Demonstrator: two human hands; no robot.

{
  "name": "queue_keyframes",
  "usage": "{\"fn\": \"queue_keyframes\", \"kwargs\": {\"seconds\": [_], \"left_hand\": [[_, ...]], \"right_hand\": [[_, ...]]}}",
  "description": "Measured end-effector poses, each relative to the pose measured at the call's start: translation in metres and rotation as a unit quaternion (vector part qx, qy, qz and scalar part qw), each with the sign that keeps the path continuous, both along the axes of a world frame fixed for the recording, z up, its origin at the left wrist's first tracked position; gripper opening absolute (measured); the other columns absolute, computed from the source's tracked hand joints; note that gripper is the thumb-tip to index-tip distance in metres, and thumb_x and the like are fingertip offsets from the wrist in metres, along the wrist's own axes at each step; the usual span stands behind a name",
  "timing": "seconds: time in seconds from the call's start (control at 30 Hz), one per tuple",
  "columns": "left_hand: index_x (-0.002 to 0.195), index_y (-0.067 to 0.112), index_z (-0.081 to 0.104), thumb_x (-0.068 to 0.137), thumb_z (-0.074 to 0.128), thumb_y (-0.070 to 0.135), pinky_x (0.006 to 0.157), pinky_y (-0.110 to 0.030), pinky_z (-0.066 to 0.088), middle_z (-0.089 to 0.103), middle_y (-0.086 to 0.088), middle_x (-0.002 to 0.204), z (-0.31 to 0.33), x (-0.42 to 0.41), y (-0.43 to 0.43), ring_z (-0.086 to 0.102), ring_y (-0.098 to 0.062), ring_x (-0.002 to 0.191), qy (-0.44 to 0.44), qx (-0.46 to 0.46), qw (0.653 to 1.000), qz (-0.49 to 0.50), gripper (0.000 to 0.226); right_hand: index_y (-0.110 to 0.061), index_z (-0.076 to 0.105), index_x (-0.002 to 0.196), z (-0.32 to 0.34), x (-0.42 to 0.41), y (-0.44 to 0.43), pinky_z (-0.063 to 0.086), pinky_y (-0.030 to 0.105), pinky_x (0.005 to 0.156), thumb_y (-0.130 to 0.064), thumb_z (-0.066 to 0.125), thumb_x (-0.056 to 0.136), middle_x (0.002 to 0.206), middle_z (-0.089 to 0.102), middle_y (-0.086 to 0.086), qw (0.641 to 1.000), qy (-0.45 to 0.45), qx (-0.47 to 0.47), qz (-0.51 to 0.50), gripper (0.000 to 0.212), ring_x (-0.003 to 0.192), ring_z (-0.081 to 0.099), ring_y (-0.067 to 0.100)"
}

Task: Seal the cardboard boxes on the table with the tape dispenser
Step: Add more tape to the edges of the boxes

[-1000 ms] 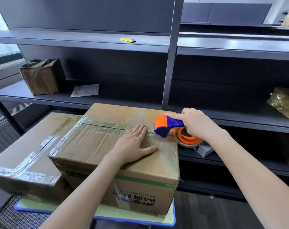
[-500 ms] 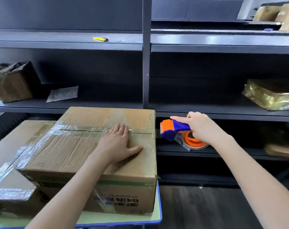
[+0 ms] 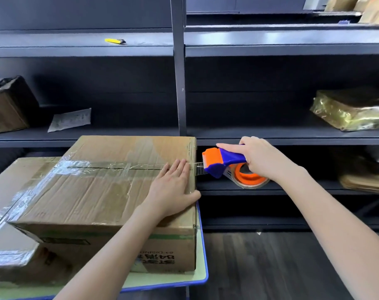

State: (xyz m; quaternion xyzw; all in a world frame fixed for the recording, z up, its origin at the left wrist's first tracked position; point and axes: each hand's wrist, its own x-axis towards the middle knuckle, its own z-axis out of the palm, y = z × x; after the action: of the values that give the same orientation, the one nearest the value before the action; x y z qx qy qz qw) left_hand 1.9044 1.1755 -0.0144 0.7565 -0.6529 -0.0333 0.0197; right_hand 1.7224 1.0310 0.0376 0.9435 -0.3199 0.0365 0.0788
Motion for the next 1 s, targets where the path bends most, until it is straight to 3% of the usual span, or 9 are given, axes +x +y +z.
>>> {"fn": "queue_keyframes", "kwargs": {"seconds": [0.27, 0.6, 1.0], "left_hand": [[0.151, 0.012, 0.006, 0.073, 0.017, 0.054, 0.118, -0.032, -0.003, 0.001, -0.002, 0.159, 0.001, -0.002, 0.000, -0.004, -0.013, 0.146, 0.007, -0.016, 1.000, 0.009, 0.089], [0.151, 0.011, 0.005, 0.091, 0.034, 0.049, 0.119, -0.033, -0.002, 0.002, -0.003, 0.159, 0.001, -0.002, 0.004, -0.004, -0.014, 0.146, 0.007, -0.023, 1.000, -0.002, 0.076], [0.151, 0.009, 0.007, 0.092, 0.036, 0.048, 0.119, -0.035, -0.001, 0.003, -0.004, 0.159, 0.002, -0.004, 0.005, -0.002, -0.015, 0.146, 0.021, -0.033, 0.999, 0.001, 0.076]], "right_hand": [[-0.045, 0.008, 0.145, -0.002, -0.004, 0.004, 0.032, 0.025, 0.075, -0.008, 0.054, 0.090, 0.099, 0.040, -0.001, 0.998, 0.002, 0.053, -0.017, 0.081, 0.090, 0.038, 0.014], [-0.045, 0.008, 0.145, 0.011, -0.005, 0.005, 0.035, 0.026, 0.078, -0.019, 0.060, 0.089, 0.116, 0.047, 0.003, 0.998, 0.029, 0.057, -0.010, 0.081, 0.096, 0.039, 0.014], [-0.043, 0.010, 0.146, 0.020, -0.004, 0.016, 0.033, 0.024, 0.074, -0.015, 0.059, 0.089, 0.102, 0.041, 0.000, 0.997, 0.036, 0.063, -0.026, 0.081, 0.091, 0.041, 0.014]]}}
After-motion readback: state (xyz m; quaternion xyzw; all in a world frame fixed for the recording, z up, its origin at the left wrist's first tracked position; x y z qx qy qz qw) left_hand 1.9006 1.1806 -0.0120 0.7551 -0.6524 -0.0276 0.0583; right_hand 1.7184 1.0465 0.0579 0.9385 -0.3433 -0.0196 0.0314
